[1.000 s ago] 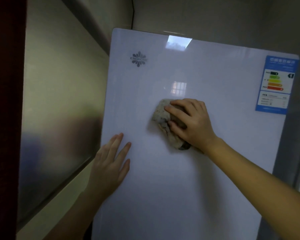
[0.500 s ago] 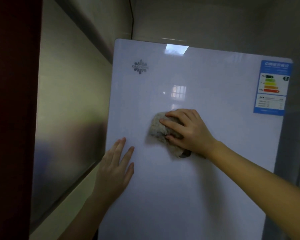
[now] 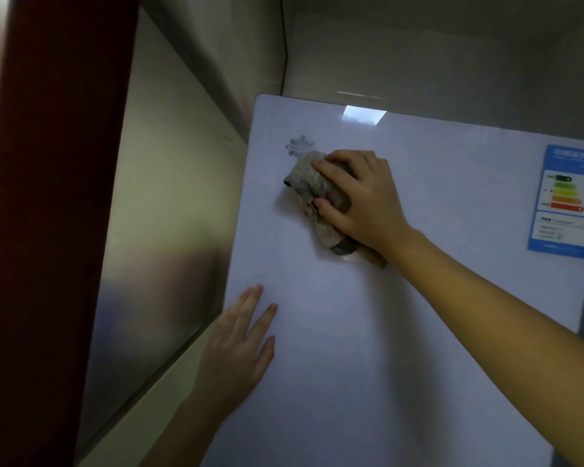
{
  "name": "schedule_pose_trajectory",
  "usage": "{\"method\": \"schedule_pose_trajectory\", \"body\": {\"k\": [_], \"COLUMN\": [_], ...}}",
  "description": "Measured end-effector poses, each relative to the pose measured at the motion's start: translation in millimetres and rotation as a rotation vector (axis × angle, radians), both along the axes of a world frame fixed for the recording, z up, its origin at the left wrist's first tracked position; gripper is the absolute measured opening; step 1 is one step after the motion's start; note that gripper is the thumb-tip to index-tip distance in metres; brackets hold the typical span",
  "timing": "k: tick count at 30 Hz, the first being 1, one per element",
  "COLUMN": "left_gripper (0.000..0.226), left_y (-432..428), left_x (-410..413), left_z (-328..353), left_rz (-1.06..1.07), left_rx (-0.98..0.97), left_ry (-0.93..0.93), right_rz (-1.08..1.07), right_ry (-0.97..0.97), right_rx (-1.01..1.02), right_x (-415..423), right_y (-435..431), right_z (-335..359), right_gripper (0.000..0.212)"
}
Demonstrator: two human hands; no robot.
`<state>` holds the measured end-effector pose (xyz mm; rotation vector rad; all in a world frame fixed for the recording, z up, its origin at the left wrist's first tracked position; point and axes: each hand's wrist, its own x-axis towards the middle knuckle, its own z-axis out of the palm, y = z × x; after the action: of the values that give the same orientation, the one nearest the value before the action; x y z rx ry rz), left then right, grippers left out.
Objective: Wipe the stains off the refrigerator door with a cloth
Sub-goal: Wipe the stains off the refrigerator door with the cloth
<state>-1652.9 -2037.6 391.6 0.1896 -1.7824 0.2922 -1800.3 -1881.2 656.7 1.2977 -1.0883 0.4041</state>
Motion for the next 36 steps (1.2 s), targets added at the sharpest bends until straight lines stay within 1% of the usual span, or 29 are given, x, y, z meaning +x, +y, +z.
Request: {"method": "schedule_pose_trajectory", "body": {"k": [6, 18, 22, 27, 30, 36], "left_gripper": [0.048, 0.049, 0.049, 0.046, 0.046, 0.049], "left_y": [4, 6, 6, -1, -4, -5], "left_x": [-2, -4, -8, -14, -16, -21], "left_z": [6, 12, 26, 45, 48, 45], "left_rz": [0.011, 0.009, 0.021, 0.043, 0.038, 0.018], "left_rx": [0.007, 0.001, 0.008, -0.016, -0.016, -0.005], "left_ry": [0.040, 0.077, 0.097, 0.143, 0.168, 0.198], "right_rz": [-0.007, 0.007, 0.006, 0.010, 0.009, 0.053], "right_ry": [0.063, 0.013, 0.015, 0.107, 0.141, -0.032], "right_rx": [-0.007, -0.045, -0.033, -0.031, -0.054, -0.150], "right_x": [1, 3, 5, 6, 6, 30], "right_y": [-3, -9, -10, -8, -11, -43], "right_z": [8, 5, 2, 10, 27, 77], "right_gripper": [0.049, 0.049, 0.049, 0.044, 0.041, 0.044]}}
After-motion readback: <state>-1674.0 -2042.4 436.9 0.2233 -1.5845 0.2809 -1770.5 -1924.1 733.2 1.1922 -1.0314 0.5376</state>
